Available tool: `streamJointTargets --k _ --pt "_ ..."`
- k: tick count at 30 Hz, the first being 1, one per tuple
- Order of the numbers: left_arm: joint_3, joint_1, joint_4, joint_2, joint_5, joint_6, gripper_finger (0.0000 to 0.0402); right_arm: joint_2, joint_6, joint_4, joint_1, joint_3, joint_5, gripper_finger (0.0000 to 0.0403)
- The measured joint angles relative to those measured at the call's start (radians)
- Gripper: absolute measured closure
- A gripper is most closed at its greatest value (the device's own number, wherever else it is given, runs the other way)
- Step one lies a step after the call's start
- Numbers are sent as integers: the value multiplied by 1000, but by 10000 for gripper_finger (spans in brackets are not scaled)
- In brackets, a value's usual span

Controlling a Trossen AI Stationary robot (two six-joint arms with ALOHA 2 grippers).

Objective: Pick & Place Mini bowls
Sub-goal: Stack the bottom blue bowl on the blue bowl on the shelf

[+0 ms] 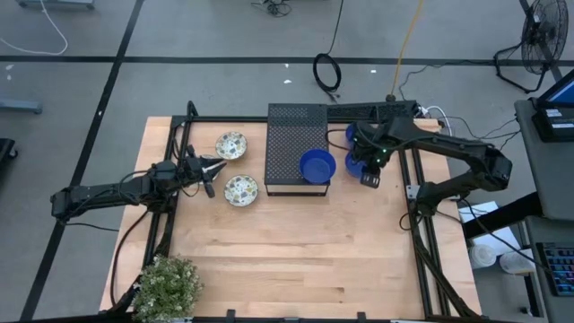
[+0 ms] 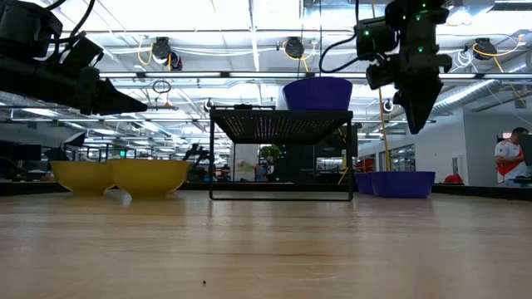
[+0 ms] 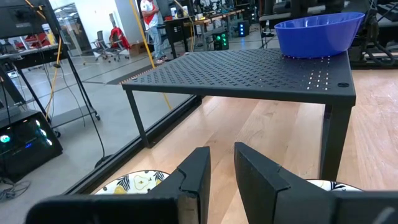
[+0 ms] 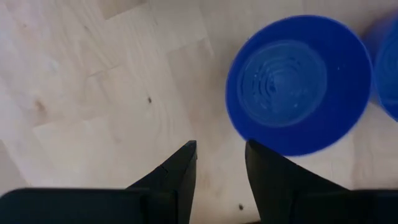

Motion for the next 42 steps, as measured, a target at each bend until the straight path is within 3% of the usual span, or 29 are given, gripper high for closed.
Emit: streamJointTargets --k 17,26,42 --pt "0 0 0 0 0 0 325 0 -19 302 -9 -207 0 275" --pt "0 0 0 0 0 0 325 -8 -24 382 -84 -277 1 275" --pt "0 0 0 0 0 0 325 -255 12 556 -152 -438 -4 275"
